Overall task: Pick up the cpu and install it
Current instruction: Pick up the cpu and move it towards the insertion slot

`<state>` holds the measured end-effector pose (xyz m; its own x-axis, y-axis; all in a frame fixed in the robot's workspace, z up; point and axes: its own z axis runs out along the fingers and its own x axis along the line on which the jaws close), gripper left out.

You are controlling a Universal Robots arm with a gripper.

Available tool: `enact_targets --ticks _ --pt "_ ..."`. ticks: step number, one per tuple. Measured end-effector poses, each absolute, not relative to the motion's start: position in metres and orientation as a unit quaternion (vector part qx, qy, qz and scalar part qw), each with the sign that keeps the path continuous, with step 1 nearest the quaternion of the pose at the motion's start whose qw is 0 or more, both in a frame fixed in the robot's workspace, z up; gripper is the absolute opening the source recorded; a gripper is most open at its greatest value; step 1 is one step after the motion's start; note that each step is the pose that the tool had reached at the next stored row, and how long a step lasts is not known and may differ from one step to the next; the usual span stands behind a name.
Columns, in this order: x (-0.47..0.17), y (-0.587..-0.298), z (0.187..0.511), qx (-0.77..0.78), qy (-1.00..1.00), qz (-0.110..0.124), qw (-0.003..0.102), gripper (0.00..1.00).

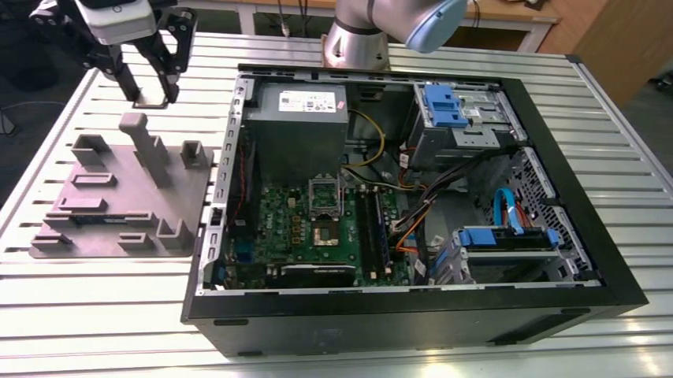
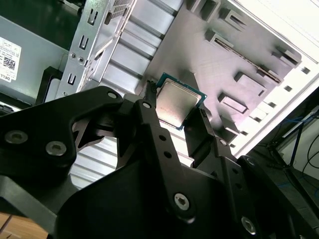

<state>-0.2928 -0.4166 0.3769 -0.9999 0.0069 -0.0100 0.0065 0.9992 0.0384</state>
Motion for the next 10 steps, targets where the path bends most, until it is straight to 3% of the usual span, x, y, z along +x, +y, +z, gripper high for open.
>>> enact_targets --ticks 10 --pt "-0.2895 -0.4166 0.377 0.003 1.0 0.019 0.005 0.47"
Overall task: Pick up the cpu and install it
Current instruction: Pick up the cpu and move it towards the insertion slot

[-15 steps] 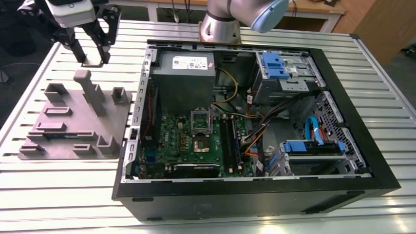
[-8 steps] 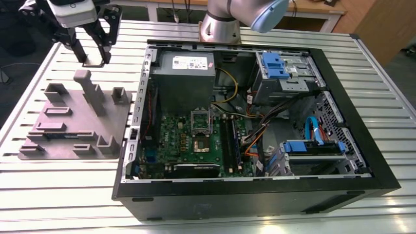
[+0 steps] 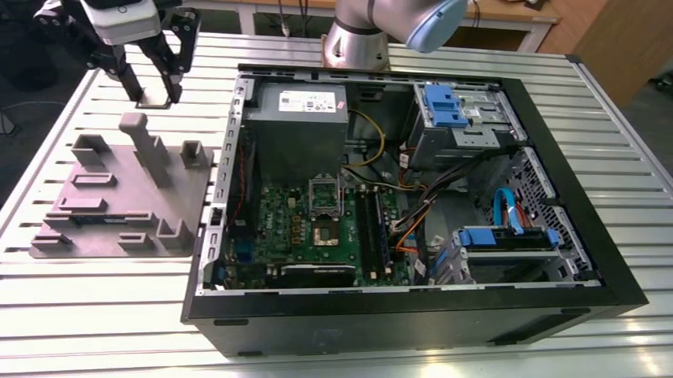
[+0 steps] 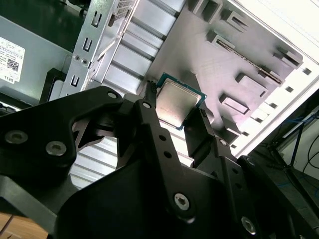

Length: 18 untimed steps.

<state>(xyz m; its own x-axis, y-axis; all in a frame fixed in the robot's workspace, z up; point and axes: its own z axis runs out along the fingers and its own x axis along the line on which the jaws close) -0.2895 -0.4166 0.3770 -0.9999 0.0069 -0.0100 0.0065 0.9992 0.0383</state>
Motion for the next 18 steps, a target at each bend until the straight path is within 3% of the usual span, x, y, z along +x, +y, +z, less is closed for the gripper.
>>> enact_targets --ticks 18 --pt "-0.2832 -0.4166 0.3769 0.003 1.0 0.019 0.005 0.47"
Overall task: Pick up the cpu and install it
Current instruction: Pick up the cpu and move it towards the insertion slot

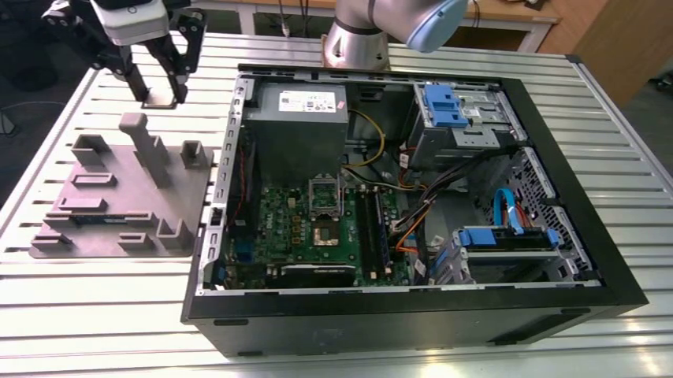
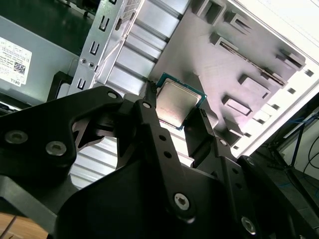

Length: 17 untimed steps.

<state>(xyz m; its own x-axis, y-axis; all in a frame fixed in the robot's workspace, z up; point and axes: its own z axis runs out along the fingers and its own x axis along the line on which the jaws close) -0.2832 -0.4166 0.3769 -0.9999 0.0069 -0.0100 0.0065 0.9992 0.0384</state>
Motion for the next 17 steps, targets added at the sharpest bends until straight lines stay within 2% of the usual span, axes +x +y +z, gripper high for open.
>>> enact_targets --ticks 17 --pt "-0.2778 -0.4166 0.377 0.003 1.0 0.019 0.005 0.47"
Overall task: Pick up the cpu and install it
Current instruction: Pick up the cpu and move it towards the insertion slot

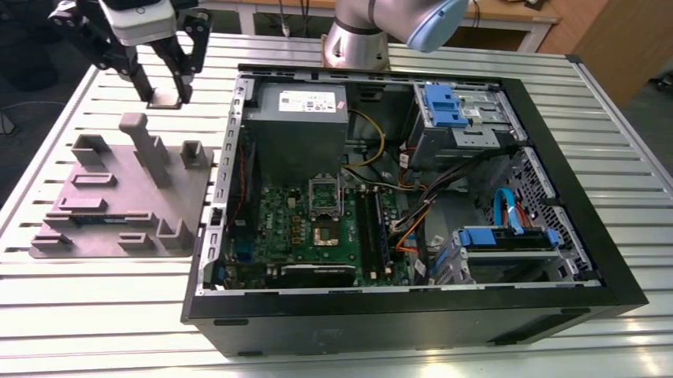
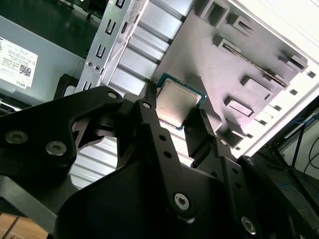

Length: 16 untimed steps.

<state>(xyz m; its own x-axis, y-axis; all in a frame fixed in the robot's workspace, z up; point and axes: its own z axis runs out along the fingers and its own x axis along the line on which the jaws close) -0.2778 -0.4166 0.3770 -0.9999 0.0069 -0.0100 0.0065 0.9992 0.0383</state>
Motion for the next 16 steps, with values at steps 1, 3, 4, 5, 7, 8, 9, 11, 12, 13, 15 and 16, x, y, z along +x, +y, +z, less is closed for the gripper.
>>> enact_targets --ticks 1,3,4,5,7,8,9,11,12,13,15,16 --pt "-0.2775 -0.4166 0.377 0.003 1.0 0.019 0.005 0.47" --pt "-0.2769 -0.4166 0.3769 0.003 1.0 0.019 0.005 0.47" --pt "-0.2766 -0.4166 0.3769 0.003 1.0 0.019 0.005 0.47" --pt "-0.2763 -0.4166 0.3769 0.003 1.0 0.019 0.005 0.47" --pt "-0.2757 -0.4166 0.3769 0.003 1.0 0.019 0.005 0.47" --pt "-0.2754 -0.4166 0.3769 0.003 1.0 0.019 0.005 0.47" --pt "-0.2751 -0.4166 0.3769 0.003 1.0 0.019 0.005 0.47" --pt "-0.2745 -0.4166 0.3769 0.003 1.0 0.019 0.005 0.47" --pt "-0.2742 -0.4166 0.377 0.003 1.0 0.019 0.005 0.47" --pt "-0.2739 -0.4166 0.3769 0.003 1.0 0.019 0.005 0.47" --pt "-0.2734 -0.4166 0.3769 0.003 1.0 0.019 0.005 0.47" --pt "-0.2731 -0.4166 0.377 0.003 1.0 0.019 0.005 0.47"
